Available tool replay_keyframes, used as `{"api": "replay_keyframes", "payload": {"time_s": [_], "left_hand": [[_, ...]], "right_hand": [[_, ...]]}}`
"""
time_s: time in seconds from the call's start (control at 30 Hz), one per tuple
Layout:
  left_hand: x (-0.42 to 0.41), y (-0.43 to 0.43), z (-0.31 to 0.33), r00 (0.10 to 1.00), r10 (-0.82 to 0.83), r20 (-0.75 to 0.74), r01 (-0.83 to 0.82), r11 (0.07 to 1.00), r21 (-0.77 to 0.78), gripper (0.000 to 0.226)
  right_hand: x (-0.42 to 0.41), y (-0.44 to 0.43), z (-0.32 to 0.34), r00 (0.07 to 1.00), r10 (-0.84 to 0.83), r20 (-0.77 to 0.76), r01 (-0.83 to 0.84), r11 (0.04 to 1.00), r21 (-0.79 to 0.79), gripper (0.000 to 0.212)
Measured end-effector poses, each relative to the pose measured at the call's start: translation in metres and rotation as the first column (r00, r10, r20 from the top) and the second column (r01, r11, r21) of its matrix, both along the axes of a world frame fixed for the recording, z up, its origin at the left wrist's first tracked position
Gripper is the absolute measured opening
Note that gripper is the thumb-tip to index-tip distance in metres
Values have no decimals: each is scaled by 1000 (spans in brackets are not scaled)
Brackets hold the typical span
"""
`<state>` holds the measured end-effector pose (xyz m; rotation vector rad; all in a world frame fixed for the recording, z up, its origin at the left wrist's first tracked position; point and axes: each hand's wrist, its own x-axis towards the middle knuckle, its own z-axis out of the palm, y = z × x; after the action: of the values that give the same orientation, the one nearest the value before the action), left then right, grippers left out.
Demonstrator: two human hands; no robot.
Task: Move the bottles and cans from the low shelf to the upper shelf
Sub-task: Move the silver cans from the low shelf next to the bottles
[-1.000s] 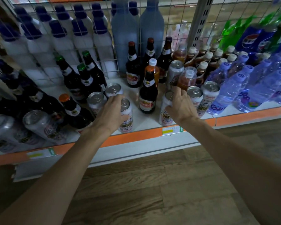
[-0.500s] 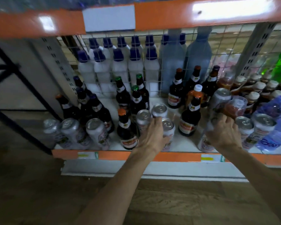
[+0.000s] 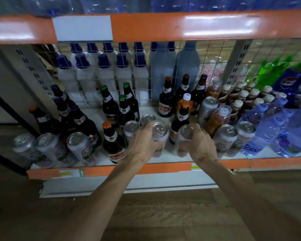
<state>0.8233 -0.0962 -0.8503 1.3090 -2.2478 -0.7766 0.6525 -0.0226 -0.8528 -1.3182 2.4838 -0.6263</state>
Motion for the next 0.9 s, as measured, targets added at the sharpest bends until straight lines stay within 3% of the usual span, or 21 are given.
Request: {"api": "replay_keyframes", "payload": {"time_s": [0.2, 0.4, 0.53, 0.73, 0.9], "left_hand": [[11, 26, 140, 999, -25, -42, 29, 994, 102, 60], [63, 63, 356, 1000, -25, 13, 20, 951, 309, 70], [100, 84, 526, 999, -31, -11, 33, 912, 410, 56], [134, 92, 756, 996, -77, -44, 86, 963, 256, 40], [167, 111, 875, 988, -26, -152, 42, 994, 100, 59]], "right_hand": [[16, 32, 125, 999, -9, 45, 9, 1000, 11, 67], [45, 93, 359, 979, -74, 189, 60, 995, 80, 71], [78, 126, 523, 958, -74, 278, 57, 996, 69, 61], [116, 133, 732, 964, 32, 263, 9, 988, -156, 44], [132, 142, 849, 977, 99, 187, -26, 934, -356, 52]]}}
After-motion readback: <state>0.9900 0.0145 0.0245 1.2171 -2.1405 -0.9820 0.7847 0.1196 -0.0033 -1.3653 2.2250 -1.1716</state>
